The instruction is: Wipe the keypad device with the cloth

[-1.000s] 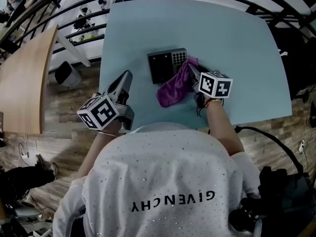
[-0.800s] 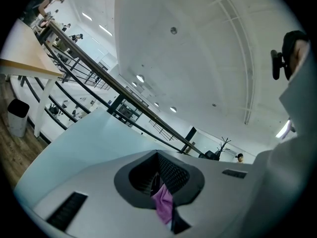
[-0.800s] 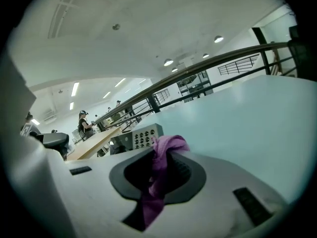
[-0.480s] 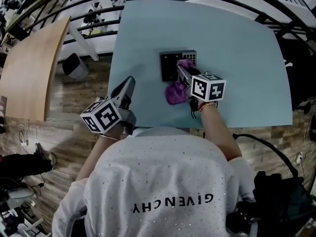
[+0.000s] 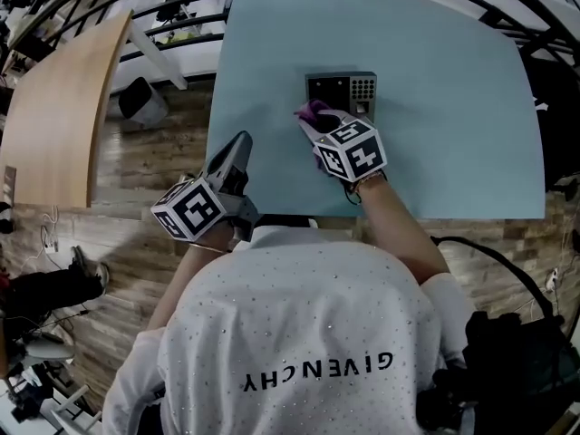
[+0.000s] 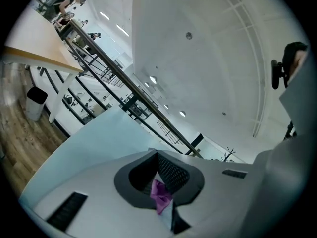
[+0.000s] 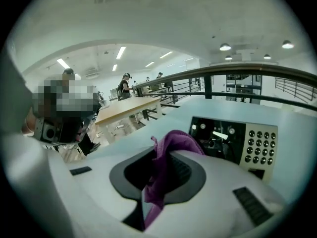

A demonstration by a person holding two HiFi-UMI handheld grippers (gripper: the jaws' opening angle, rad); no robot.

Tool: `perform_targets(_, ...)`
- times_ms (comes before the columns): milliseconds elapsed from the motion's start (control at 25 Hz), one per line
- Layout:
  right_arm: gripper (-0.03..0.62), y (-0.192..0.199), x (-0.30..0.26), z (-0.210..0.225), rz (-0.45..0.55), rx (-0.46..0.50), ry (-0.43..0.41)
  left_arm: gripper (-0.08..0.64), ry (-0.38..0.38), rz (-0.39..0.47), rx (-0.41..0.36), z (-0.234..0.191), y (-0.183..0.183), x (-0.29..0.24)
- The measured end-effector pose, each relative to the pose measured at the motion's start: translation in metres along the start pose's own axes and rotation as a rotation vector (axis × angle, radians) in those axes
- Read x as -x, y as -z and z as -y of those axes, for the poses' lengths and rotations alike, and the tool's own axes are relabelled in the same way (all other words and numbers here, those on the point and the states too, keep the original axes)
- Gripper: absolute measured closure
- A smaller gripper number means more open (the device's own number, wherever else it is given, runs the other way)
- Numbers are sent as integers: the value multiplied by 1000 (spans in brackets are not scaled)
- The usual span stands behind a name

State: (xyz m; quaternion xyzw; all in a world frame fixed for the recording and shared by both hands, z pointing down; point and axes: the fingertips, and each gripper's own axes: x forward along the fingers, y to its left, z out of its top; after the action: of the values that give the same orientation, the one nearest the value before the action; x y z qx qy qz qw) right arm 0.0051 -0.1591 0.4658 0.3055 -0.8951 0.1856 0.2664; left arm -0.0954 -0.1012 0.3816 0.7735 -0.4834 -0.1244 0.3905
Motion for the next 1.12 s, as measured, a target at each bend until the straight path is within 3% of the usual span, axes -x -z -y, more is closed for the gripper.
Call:
perform_targets(160,548,1,-4,5,-1,-67,-3,560,-16,-15,-3,-11,-6,-3)
perform_targets(400,548,13,1,19,7,-168,32,560,-12,-117,-45,-24,-4,-18)
perform_targets(960,548,49,57,114,88,-465,329,559,52,-249,-70,-52,1,-56)
perform_targets(1120,548,54,67,127,133,-523,364,560,78,-277,-62,-55,7,-63)
